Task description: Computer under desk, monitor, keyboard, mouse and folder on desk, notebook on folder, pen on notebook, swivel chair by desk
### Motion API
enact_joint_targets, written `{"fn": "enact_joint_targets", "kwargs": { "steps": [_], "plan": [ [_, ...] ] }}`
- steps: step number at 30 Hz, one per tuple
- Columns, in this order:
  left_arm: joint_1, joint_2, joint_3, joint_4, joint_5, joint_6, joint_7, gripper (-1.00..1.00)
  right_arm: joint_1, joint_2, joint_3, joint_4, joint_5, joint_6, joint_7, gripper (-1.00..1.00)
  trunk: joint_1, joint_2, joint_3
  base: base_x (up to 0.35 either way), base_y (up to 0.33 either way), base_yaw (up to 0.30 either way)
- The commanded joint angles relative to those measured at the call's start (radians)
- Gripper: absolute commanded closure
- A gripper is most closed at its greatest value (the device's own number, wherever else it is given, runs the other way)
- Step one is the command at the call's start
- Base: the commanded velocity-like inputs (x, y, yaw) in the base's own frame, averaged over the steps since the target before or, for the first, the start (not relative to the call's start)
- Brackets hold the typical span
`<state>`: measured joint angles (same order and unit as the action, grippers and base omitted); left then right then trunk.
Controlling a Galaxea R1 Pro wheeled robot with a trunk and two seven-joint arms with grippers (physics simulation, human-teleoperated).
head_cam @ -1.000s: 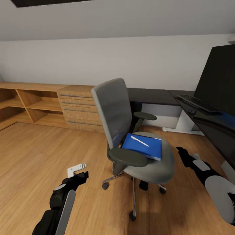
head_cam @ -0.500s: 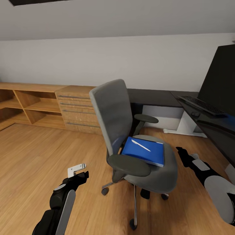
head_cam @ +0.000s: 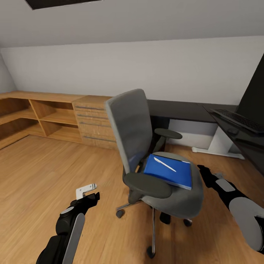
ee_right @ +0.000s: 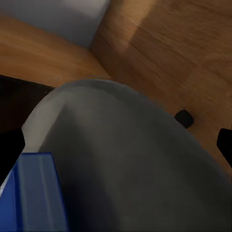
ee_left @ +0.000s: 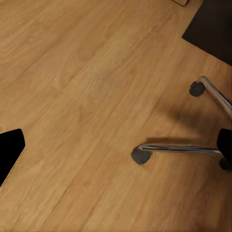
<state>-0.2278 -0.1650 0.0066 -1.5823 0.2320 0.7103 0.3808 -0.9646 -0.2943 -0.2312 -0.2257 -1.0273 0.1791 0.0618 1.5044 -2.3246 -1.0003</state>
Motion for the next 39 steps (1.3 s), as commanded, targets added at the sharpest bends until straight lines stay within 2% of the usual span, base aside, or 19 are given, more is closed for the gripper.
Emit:
{"fn": "enact_joint_targets", "kwargs": {
  "steps": [1,39],
  "plan": [
    [-0.001,-0.001,0.0,-0.001,0.01,0.003,0.007,-1.0,0.0,0.0,-0.005,0.0,-0.003,0.005,0.003,-1.0,0.0,0.0,-0.001,0.0,0.0,0.25],
    [-0.001,-0.001,0.0,0.002,0.01,0.003,0.009,-1.0,0.0,0.015,-0.004,0.0,-0.004,0.001,0.004,-1.0,0.0,0.0,-0.001,0.0,0.0,0.254]
  ]
}}
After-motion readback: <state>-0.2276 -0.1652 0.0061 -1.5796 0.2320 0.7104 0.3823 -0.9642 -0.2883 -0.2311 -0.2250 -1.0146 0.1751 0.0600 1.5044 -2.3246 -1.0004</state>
